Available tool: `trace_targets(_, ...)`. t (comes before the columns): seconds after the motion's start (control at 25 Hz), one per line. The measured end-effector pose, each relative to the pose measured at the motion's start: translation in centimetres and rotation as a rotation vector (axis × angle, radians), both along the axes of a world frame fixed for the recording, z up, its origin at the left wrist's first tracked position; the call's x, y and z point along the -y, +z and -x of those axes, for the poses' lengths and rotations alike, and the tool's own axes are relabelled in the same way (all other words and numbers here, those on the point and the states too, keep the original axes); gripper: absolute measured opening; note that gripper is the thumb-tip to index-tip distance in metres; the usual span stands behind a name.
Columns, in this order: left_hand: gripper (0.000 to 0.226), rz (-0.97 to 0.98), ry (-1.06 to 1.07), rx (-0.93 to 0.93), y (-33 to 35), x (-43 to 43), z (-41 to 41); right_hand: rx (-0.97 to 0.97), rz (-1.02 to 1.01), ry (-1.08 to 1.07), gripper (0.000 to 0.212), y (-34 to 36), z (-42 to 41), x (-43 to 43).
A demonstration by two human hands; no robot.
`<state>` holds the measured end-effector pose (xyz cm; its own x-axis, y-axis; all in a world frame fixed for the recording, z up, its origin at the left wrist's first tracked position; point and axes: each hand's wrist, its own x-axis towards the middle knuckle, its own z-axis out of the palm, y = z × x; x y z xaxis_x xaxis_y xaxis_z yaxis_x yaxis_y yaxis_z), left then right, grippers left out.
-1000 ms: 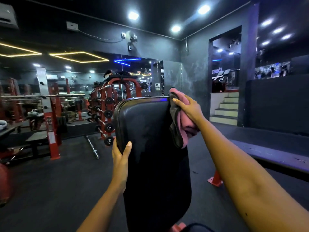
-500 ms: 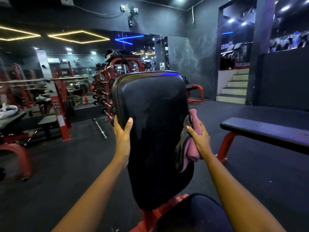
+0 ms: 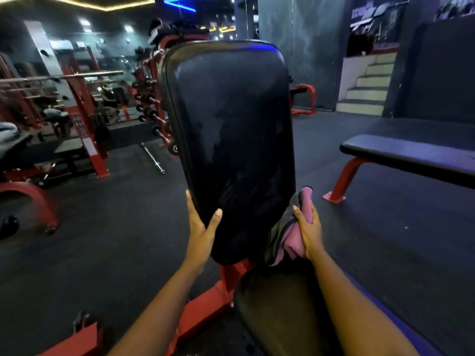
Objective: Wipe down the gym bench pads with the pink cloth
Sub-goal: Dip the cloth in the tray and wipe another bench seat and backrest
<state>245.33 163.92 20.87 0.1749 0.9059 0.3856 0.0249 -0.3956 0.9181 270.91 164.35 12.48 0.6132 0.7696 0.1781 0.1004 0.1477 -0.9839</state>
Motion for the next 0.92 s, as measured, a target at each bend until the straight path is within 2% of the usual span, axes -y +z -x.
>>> trace_targets(0.12, 0.095, 0.031, 0.011, 0.024, -1.1, -0.3, -0.6, -0.093, -0.014, 0.0, 0.054, 0.0, 0.5, -0.3)
trace_targets(0.24, 0.097, 0.01, 0.011, 0.05, -1.5, -0.5, -0.7, -0.154, -0.004, -0.014, 0.049, 0.1, 1.4, 0.0)
trace_targets(0.56, 0.098, 0.023, 0.024, 0.078, -1.8, -0.4, -0.9, -0.255, 0.184, -0.02, 0.074, -0.5, 7.7, 3.8)
trace_targets(0.68, 0.099, 0.047, -0.02, 0.043, -1.4, -0.3, -0.8, -0.165, 0.198, 0.025, 0.073, 0.6, 9.5, 5.5)
trace_targets(0.76, 0.099, 0.079, -0.047, -0.026, -1.3, -0.6, 0.3, -0.032, 0.258, 0.031, 0.069, 2.9, 9.3, 6.4)
trace_targets(0.84, 0.092, 0.081, -0.026, -0.063, -2.2, 0.5, 1.5, 0.189, 0.331, 0.056, 0.065, 5.6, 8.4, 7.6)
trace_targets(0.92, 0.075, 0.068, 0.058, -0.038, -4.3, 3.8, 2.2, 0.48, 0.461, 0.111, 0.062, 8.1, 7.6, 9.1)
